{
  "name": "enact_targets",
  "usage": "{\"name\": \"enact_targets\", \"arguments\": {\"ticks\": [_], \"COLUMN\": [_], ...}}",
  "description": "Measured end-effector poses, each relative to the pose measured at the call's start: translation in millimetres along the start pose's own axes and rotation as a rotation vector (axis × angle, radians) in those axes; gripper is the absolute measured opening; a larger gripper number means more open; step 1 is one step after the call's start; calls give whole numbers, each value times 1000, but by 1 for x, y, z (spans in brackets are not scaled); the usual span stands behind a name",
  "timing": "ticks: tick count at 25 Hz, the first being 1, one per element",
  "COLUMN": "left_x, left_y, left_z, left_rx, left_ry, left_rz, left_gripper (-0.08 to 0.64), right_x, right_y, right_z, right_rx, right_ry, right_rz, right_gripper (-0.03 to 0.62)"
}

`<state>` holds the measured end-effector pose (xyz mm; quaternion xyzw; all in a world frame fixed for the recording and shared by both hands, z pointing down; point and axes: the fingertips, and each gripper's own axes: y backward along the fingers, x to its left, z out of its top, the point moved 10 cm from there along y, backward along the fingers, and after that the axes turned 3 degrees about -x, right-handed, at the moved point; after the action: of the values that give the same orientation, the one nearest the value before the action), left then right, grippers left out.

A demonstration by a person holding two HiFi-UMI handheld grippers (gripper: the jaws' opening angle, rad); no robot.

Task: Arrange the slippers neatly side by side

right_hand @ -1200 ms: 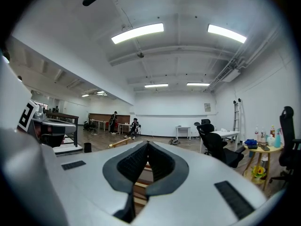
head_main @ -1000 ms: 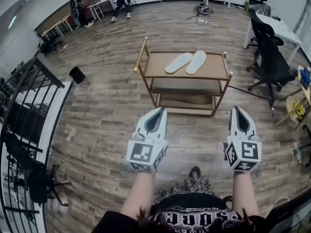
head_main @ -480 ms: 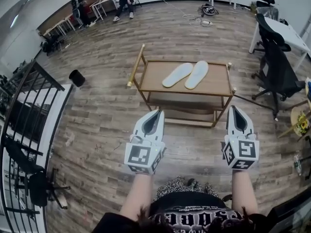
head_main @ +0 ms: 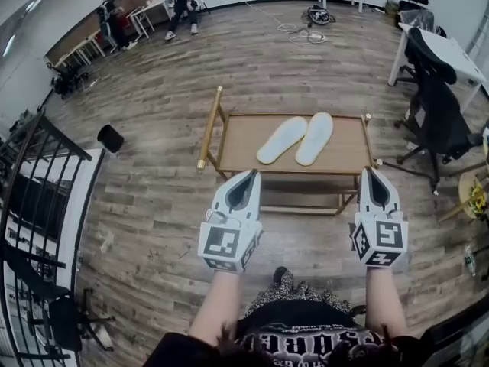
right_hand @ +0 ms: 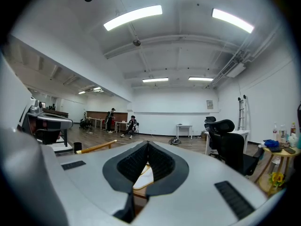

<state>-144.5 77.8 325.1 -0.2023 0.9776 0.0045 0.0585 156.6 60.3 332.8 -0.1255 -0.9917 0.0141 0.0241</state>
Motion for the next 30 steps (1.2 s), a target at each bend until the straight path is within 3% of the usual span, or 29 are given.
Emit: {"name": "enact_targets", "arguments": {"ticks": [7, 16, 30], "left_x": [48, 71, 90], "left_y": [-38, -76, -180], "left_z": [-10, -22, -30], "left_rx": [1, 6, 41], "left_ry": [28, 30, 5], "left_rz": [-52, -64, -5], "left_gripper": [2, 2, 2], "right_x": [17, 14, -28], "right_y": [-50, -94, -214], "right_z": [4, -5, -17], "right_rx": [6, 27, 46], "right_ry": [7, 6, 0], "right_rz": [-36, -55, 34], "right_gripper": [5, 5, 5]}}
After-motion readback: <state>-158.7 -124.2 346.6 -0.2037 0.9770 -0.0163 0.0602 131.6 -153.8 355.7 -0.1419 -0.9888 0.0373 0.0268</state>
